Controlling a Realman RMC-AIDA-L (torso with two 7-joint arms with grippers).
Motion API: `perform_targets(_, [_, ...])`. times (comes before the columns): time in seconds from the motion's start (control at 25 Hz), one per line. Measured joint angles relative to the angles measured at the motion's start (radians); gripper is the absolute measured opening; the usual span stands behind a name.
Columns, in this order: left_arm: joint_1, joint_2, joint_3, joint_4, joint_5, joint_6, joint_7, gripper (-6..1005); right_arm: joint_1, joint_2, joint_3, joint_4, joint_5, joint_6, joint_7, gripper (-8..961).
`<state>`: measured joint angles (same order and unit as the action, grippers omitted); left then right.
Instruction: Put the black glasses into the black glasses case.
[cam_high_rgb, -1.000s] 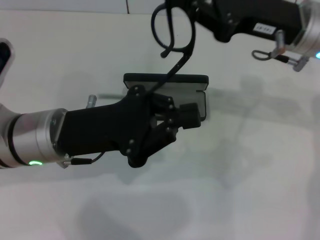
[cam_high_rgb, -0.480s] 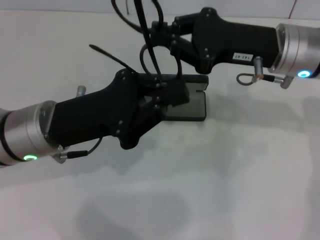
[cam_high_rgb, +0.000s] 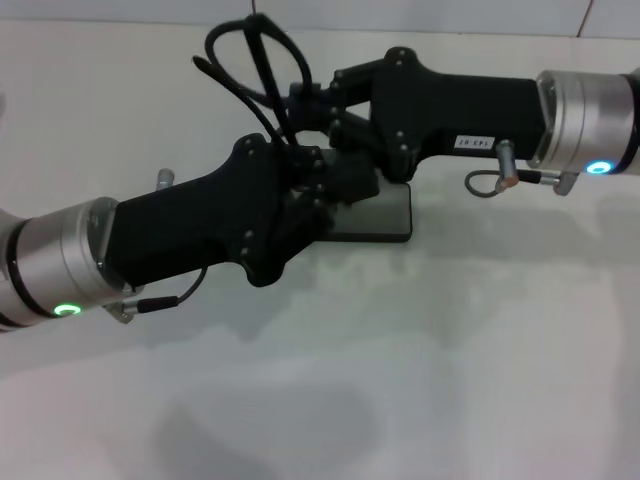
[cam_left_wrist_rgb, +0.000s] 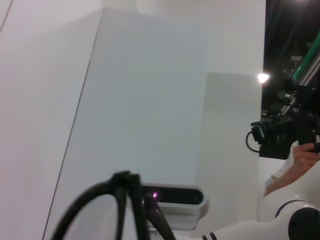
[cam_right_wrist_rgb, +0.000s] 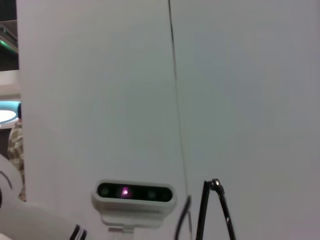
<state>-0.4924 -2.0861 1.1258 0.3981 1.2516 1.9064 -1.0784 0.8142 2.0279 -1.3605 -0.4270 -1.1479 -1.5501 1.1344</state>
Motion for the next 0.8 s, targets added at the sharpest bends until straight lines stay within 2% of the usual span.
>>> perform_targets(0.8, [-0.005,0.002,0.000,-0.028,0.005,-0.031,0.001,49,-0.003,0.000,-0.032,-0.001,0.002,0.002,-0.004,68])
